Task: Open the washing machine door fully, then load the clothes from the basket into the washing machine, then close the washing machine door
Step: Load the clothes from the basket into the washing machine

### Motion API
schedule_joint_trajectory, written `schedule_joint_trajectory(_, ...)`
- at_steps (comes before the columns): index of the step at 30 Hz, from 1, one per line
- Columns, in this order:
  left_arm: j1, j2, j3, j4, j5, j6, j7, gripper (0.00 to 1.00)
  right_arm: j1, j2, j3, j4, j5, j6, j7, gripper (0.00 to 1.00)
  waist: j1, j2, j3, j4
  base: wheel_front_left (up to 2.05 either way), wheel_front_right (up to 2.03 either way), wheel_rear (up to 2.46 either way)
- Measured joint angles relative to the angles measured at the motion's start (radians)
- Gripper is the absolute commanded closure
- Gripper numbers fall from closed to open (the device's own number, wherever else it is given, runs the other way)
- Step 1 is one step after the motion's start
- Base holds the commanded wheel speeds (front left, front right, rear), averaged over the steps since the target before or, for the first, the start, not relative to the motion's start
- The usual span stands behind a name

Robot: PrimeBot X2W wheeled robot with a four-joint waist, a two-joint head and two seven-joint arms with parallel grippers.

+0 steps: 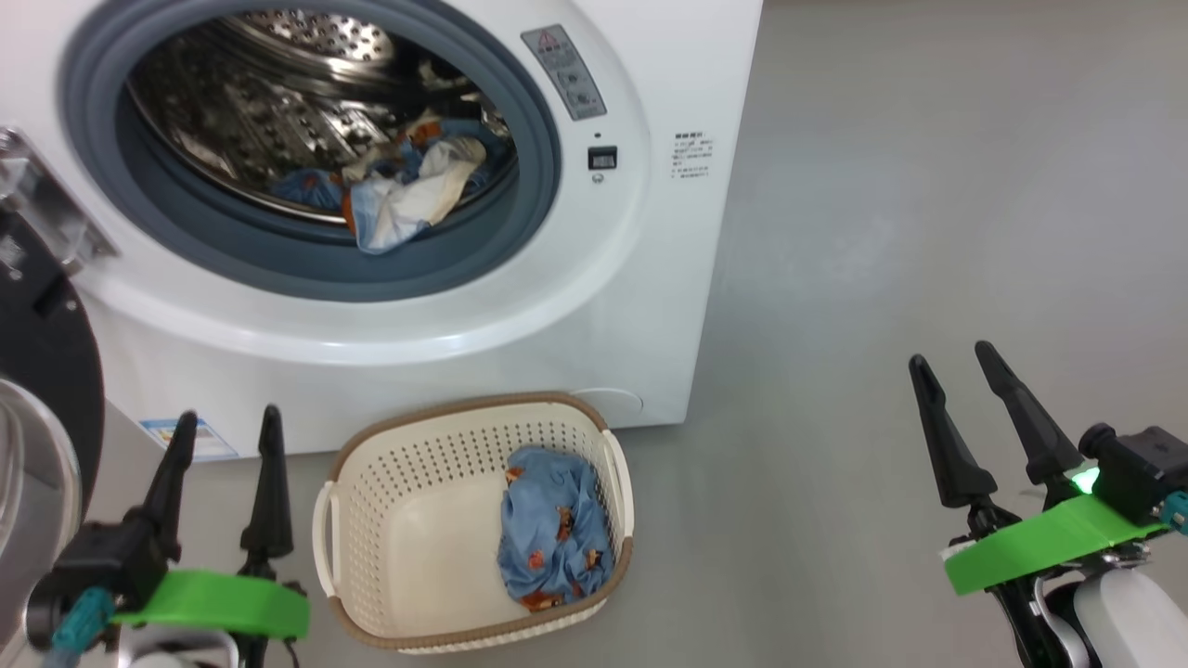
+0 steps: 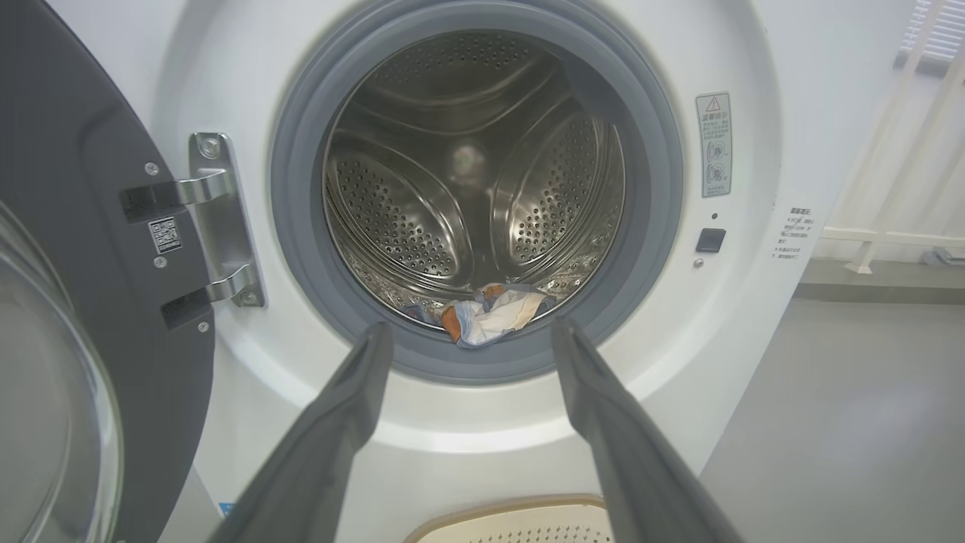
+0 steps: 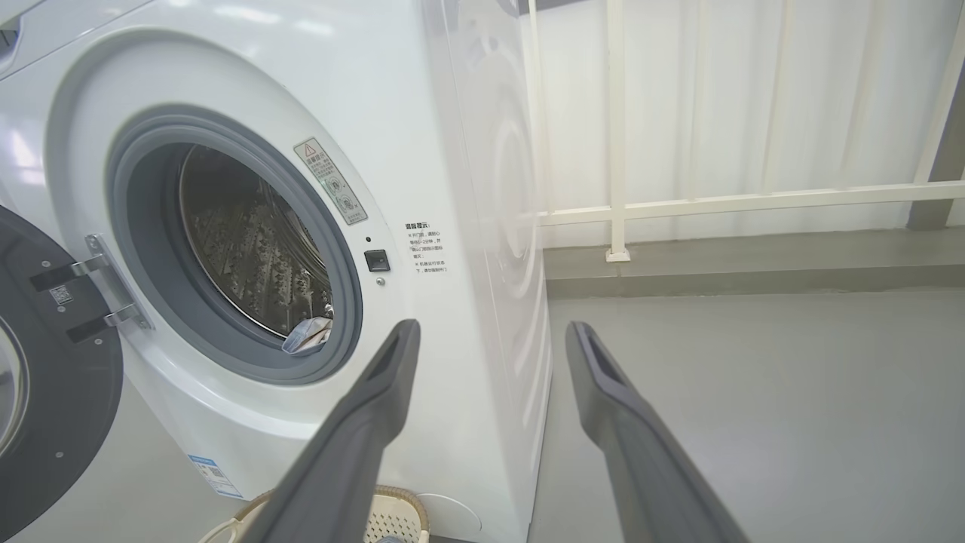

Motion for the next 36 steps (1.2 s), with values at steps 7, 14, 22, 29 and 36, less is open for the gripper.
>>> schedule_joint_trajectory(7,0.090,-0.004,0.013,-0.044,0.000,0.000,0.000,0.00,0.053,-0.001,-0.026,-0.001,-0.001,0.000,0.000,0.00,0.0000,0.0000,-0.060,0.008,0.00,0.00,0.00)
schedule_joint_trajectory(14,0.127,-0.008,0.025,-0.065,0.000,0.000,0.000,0.00,0.058,-0.003,-0.046,-0.002,-0.003,0.000,0.000,0.00,0.0001,0.0000,-0.080,0.012,0.00,0.00,0.00)
schedule_joint_trajectory(22,0.128,-0.030,0.033,-0.082,0.000,0.000,0.000,0.00,0.077,-0.002,-0.068,-0.004,-0.012,0.000,0.000,0.00,0.0001,0.0000,-0.078,0.010,0.00,0.00,0.00)
schedule_joint_trajectory(29,0.130,-0.031,0.035,-0.082,0.000,0.000,0.000,0.00,0.077,0.001,-0.068,-0.004,-0.013,0.000,0.000,0.00,0.0001,0.0000,-0.072,0.007,0.00,0.00,0.00)
schedule_joint_trajectory(36,0.130,-0.034,0.037,-0.082,0.000,0.000,0.000,0.00,0.077,0.000,-0.066,-0.002,-0.013,0.000,0.000,0.00,0.0001,0.0000,-0.065,0.007,0.00,0.00,0.00)
